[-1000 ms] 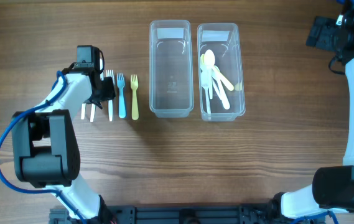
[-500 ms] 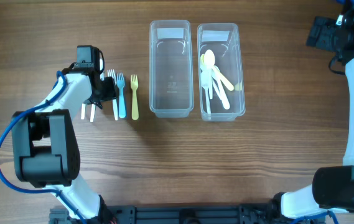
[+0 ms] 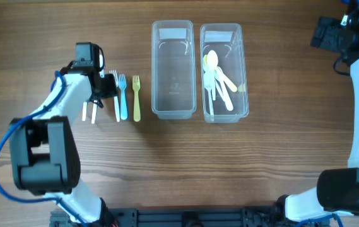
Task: Pack container
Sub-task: 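Lower the left gripper onto a white fork and close on its handle, then carry the white fork into the left container and open the left gripper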
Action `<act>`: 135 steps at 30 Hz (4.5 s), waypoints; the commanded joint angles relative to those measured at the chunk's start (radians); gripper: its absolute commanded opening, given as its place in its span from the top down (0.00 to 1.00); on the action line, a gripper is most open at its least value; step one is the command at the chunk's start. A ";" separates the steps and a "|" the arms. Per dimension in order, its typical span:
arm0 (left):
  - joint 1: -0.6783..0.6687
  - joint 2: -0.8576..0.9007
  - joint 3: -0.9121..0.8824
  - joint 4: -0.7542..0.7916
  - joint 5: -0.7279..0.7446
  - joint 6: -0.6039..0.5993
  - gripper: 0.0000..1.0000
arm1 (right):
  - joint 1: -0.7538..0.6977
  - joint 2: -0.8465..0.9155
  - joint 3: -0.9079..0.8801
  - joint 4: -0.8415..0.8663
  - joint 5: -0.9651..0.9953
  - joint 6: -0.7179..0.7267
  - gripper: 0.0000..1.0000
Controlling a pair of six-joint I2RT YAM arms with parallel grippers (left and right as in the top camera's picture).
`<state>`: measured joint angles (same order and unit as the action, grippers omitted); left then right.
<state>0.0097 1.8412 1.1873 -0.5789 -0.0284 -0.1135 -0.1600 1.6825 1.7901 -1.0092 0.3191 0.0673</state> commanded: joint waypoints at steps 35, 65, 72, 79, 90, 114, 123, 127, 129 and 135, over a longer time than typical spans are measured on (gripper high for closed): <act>-0.055 0.060 0.023 -0.011 0.053 -0.026 0.62 | 0.002 0.004 0.008 0.002 0.017 0.011 0.00; -0.056 0.142 0.023 -0.007 0.031 -0.034 0.89 | 0.002 0.004 0.008 0.002 0.017 0.011 0.00; -0.056 0.095 0.101 -0.096 0.027 -0.033 0.96 | 0.002 0.004 0.008 0.002 0.017 0.011 0.00; -0.082 0.013 0.320 -0.261 0.028 -0.033 0.96 | 0.002 0.004 0.008 0.002 0.017 0.011 0.00; -0.347 -0.014 0.532 -0.367 0.064 -0.126 0.96 | 0.002 0.004 0.008 0.002 0.017 0.011 0.00; -0.462 0.175 0.532 -0.275 0.043 -0.183 0.57 | 0.002 0.004 0.008 0.002 0.017 0.011 0.00; -0.455 0.061 0.568 -0.288 0.006 -0.183 0.54 | 0.002 0.004 0.008 0.002 0.017 0.011 0.00; -0.451 -0.016 0.575 -0.341 -0.117 -0.183 0.50 | 0.002 0.004 0.008 0.002 0.017 0.011 0.00; -0.441 -0.036 0.575 -0.392 -0.182 -0.183 0.50 | 0.002 0.004 0.008 0.002 0.017 0.011 0.00; -0.360 -0.038 0.571 -0.539 -0.220 -0.183 0.59 | 0.002 0.004 0.008 0.002 0.017 0.011 0.00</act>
<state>-0.4084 1.7966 1.7538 -1.0687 -0.1833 -0.2924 -0.1600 1.6825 1.7901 -1.0096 0.3191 0.0673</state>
